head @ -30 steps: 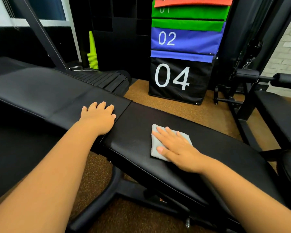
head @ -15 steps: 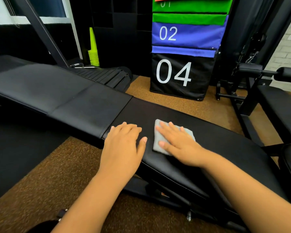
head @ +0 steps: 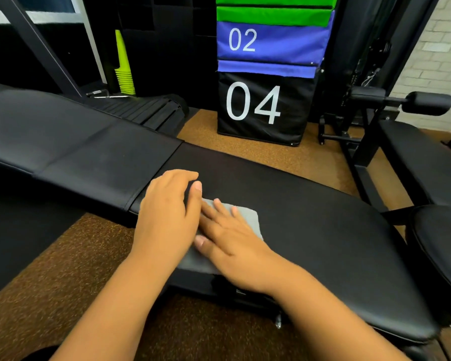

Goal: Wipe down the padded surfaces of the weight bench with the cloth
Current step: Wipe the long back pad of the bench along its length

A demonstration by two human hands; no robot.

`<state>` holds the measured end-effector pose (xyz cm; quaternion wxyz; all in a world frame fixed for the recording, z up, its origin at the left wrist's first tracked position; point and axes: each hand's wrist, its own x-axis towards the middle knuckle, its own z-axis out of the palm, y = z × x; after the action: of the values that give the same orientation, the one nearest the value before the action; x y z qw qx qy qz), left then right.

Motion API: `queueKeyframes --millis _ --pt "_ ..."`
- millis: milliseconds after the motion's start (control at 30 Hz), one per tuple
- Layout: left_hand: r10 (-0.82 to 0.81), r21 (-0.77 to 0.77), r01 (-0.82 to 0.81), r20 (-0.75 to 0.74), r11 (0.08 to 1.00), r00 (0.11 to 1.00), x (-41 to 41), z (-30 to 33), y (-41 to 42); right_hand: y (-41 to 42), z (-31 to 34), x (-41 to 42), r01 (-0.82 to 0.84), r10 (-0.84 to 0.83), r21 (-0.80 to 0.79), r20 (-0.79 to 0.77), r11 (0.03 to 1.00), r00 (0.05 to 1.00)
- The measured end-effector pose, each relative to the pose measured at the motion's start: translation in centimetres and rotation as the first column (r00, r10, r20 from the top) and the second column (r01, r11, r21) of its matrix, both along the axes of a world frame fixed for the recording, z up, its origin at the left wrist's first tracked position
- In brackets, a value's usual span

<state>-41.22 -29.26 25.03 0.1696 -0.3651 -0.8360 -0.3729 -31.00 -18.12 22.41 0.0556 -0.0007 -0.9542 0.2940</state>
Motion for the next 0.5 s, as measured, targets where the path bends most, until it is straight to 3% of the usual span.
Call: queueKeyframes --millis 67,133,200,267,300,400,500 --pt "-0.051 0.048 0.051 0.007 0.998 0.999 0.7 0.4 0.8 1.0 0.3 0.9 0.103 -0.136 -0.326 -0.080 0.940 0.987" --pt "-0.137 -0.043 0.137 0.002 0.990 0.991 2.5 0.0 1.7 2.4 -0.3 2.3 0.270 -0.364 -0.447 -0.140 0.853 0.921" --pt "-0.180 -0.302 0.166 -0.018 0.939 0.984 4.3 -1.7 2.6 3.7 -1.3 3.4 0.450 -0.518 -0.361 -0.116 0.817 0.847" --pt "-0.180 -0.524 0.092 -0.121 0.847 0.976 4.9 -3.4 3.2 4.5 -2.2 4.1 0.558 -0.589 -0.250 -0.068 0.791 0.805" --pt "-0.164 -0.572 0.047 -0.154 0.819 0.974 4.6 -3.5 3.5 4.7 -2.5 4.2 0.581 -0.605 -0.213 -0.071 0.786 0.793" --pt "-0.086 -0.696 0.036 -0.037 0.717 0.996 1.7 -2.6 4.7 4.4 -2.7 4.2 0.610 -0.615 -0.081 -0.093 0.788 0.783" --pt "-0.022 -0.735 -0.021 -0.049 0.677 0.999 -0.9 -1.2 5.5 3.8 -2.6 4.2 0.613 -0.612 0.033 -0.043 0.789 0.790"
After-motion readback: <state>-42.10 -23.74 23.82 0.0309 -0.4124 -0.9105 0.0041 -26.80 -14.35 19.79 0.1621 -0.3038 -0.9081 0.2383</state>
